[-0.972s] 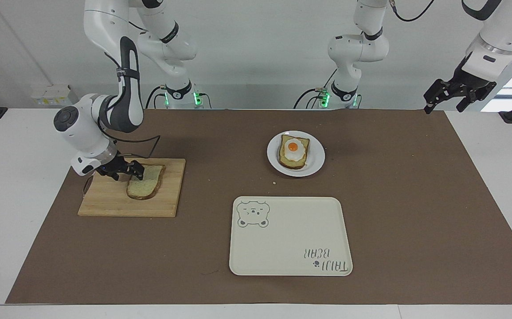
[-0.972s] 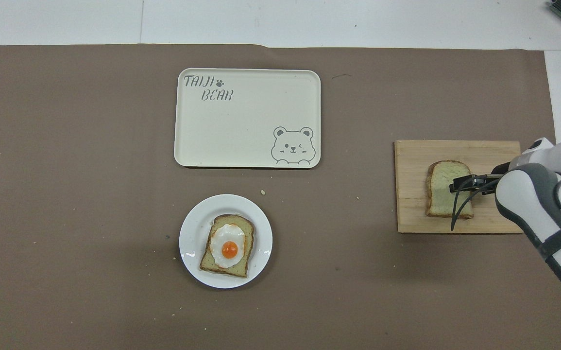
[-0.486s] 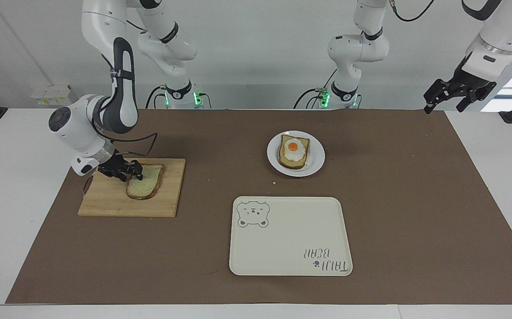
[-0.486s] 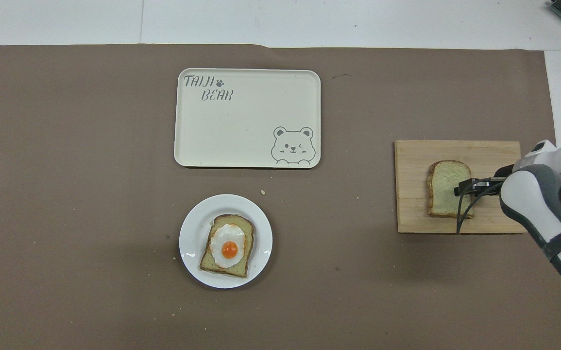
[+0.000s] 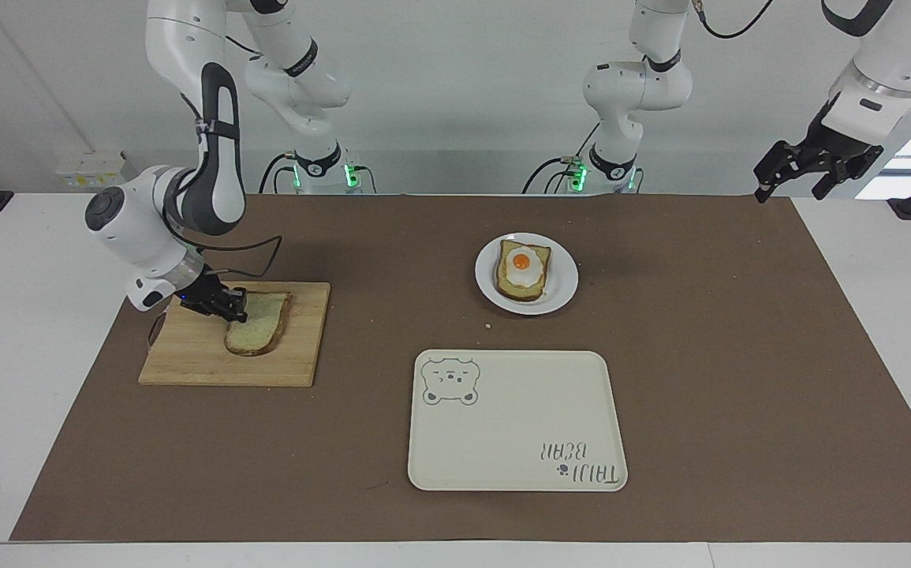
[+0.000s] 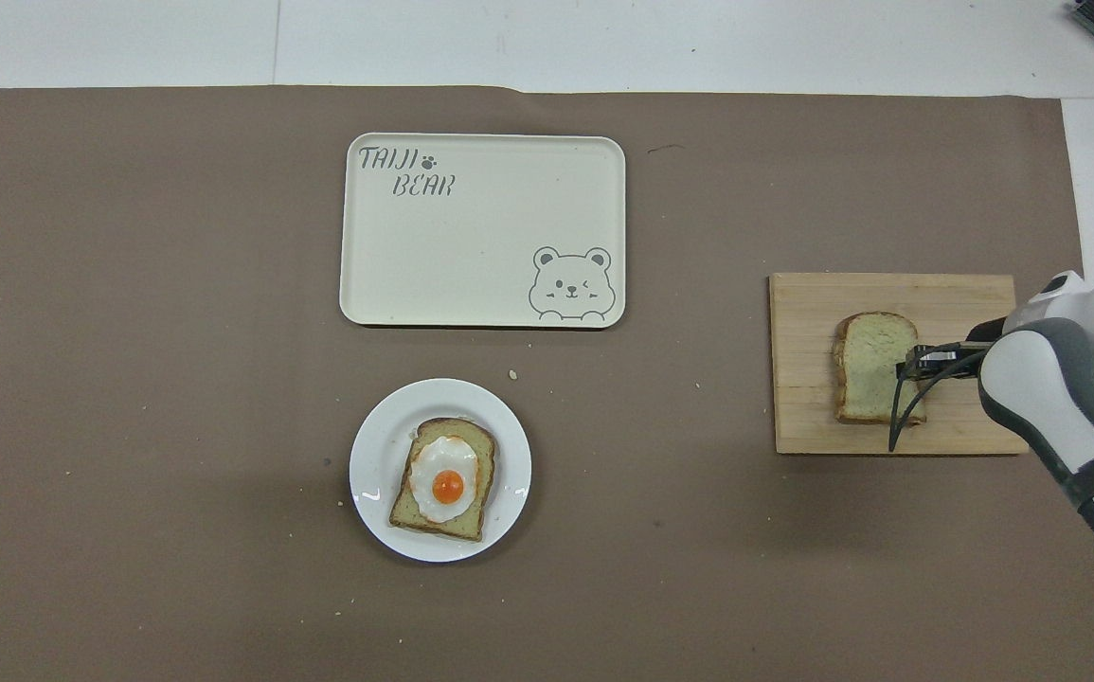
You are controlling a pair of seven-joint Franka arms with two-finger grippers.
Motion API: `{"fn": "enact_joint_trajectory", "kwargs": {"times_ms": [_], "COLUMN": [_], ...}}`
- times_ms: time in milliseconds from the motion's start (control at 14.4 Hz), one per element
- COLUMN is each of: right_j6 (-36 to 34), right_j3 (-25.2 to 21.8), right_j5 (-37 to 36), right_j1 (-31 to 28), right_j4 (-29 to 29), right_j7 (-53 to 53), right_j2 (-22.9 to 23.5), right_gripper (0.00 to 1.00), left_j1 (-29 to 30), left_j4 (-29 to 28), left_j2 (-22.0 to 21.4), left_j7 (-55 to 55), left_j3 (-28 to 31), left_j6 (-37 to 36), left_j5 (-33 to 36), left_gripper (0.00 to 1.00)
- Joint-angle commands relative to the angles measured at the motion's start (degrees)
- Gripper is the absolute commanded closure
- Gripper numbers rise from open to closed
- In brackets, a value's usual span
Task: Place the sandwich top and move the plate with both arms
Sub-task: 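Close the right gripper on the bread slice and lift it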
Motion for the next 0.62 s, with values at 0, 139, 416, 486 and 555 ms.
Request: {"fn": "enact_joint_trajectory", "kwargs": {"times_ms": [0,139,416,486,555], "right_j6": [0.34,-0.36,-3.78,-5.18,-7.02], "right_j3": [0.26,0.35,0.44,0.44,0.44], "right_j5": [0.57,-0.39,-2.94,-3.04,-3.12], "right_j1": [0.03,0.03,1.17,1.09,1.09], "right_j4": [1.25,2.48,5.55,6.60,7.75], "right_j7": [0.77,0.51,0.16,-0.11,-0.11], "right_j2": [0.39,0.30,-0.66,-1.10,-1.63], "right_gripper": [1.00,1.00,1.00,1.00,1.00], "left_j1": [0.16,0.25,0.25,0.16,0.16], "left_j4": [-0.94,-0.94,-0.94,-0.94,-0.94], "left_j2": [-1.19,-1.19,-1.19,-1.19,-1.19], "left_j7": [0.68,0.77,0.77,0.77,0.77], "left_j3": [0.03,0.03,0.03,0.03,0.03], "left_j6": [-0.54,-0.54,-0.54,-0.54,-0.54], "left_j5": [-0.46,-0.46,-0.46,-0.46,-0.46], "left_gripper": [0.00,0.00,0.00,0.00,0.00]}}
